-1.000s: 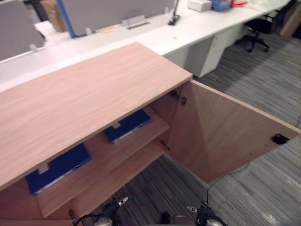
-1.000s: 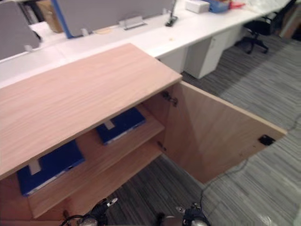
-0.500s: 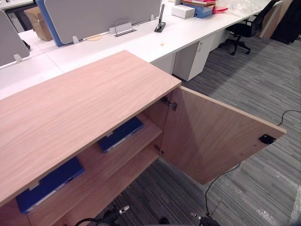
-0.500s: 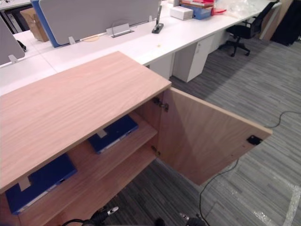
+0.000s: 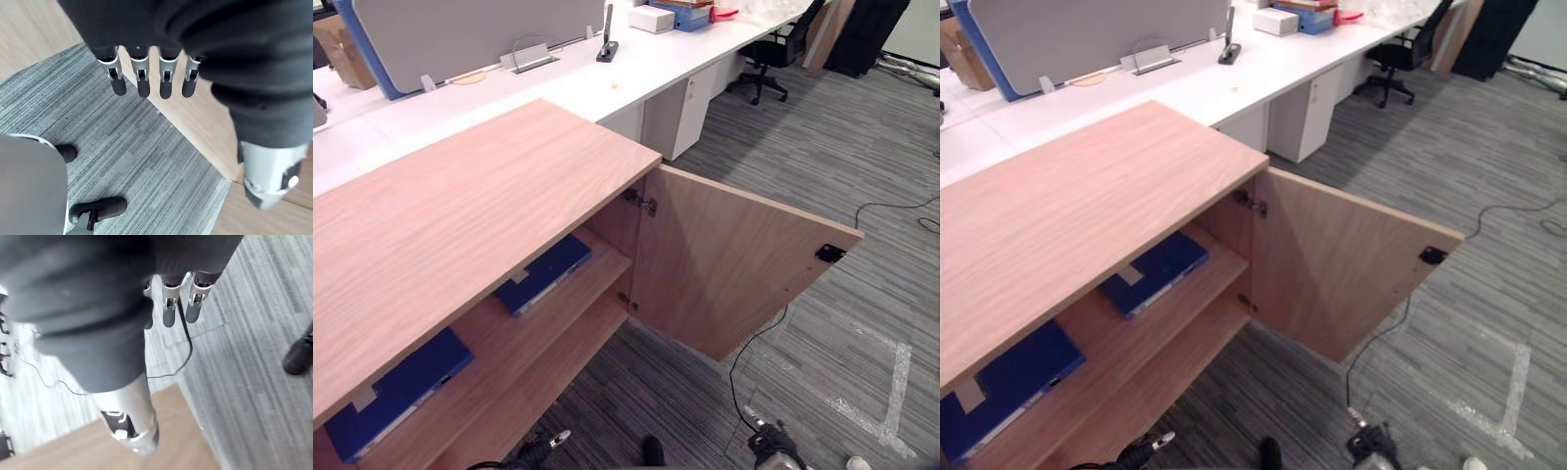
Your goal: Walk over to the cabinet, pick up the folder, carry it to the office cabinet, place the folder inside the office cabinet, then close the office cabinet door
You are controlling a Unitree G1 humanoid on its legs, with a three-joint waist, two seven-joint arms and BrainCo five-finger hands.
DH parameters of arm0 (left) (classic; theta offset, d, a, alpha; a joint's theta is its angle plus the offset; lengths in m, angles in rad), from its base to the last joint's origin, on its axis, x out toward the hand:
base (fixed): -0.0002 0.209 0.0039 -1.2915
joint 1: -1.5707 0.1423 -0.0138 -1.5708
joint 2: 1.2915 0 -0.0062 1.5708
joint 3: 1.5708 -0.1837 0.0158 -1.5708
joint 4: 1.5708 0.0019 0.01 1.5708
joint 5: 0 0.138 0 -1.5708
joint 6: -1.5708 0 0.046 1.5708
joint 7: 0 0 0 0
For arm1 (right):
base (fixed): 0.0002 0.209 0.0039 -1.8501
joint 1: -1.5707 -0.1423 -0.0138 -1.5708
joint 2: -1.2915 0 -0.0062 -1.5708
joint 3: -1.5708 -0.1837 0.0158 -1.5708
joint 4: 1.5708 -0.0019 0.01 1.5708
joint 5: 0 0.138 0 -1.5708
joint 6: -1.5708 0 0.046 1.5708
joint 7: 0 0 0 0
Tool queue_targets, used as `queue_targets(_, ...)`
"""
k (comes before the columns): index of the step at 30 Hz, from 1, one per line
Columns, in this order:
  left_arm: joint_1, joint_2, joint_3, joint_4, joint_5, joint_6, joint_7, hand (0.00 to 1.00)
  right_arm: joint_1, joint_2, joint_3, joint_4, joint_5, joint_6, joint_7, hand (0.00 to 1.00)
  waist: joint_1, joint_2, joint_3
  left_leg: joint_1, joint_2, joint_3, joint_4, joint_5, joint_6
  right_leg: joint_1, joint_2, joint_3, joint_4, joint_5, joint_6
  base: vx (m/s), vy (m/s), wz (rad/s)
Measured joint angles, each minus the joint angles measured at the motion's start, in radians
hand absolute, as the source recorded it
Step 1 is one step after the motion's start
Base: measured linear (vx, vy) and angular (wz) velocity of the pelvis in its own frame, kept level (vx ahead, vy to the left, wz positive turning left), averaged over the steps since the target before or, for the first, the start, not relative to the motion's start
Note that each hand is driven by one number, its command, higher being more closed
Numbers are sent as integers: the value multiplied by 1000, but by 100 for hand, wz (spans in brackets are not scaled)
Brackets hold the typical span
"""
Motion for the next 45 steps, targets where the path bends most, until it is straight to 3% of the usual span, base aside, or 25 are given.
queue_targets(6, 46, 16, 36, 0, -8, 7, -3, 0, -84, -158, -136, -39, 2, -1, -36, 0, -7, 1, 2, -5, 1, 6, 0, 0, 0, -14, 6, 18, 0, 9, -4, -38, -6, -11)
queue_targets(11, 60, 17, 34, 0, -30, 7, -13, 0, -218, -305, -145, -2, 4, -1, -39, 0, -9, 17, 16, -8, -3, 5, 0, -2, 1, -21, 4, 24, 1, 17, -4, -54, 5, -3)
queue_targets(20, 60, 29, 15, 0, -45, 5, -23, 0, -533, -492, 26, 83, -1, 5, -47, 0, -8, 75, 80, -49, -7, 3, 22, -7, 3, -58, 3, 40, 6, 34, -6, -37, -4, -4)
queue_targets(29, 58, 26, 16, -9, -45, -2, -24, 0, -744, -549, 232, 82, 0, 3, -23, 0, 0, 100, 134, -93, -8, 6, 41, -12, 1, -96, 3, 50, 7, 43, -8, -11, -7, -2)
queue_targets(35, 57, -1, -4, -21, -50, -16, -23, 0, -818, -551, 350, 79, 10, 1, 4, 0, 27, 127, 160, -130, -11, 6, 59, -11, 0, -123, -3, 48, 7, 46, -10, 0, 0, 0)
queue_targets(41, 59, -23, -41, -19, -51, -31, -24, 0, -828, -577, 476, 74, 39, -1, 31, 0, 30, 129, 162, -180, -29, -20, 148, -6, -9, -120, -34, 43, 7, 49, -7, -8, -4, 2)
queue_targets(45, 59, -18, -76, -19, -49, -39, -27, 0, -827, -609, 545, 74, 37, 0, 72, 0, 25, 133, 169, -163, -29, -25, 115, -7, -8, -120, -29, 41, 7, 57, -2, -59, 0, 2)
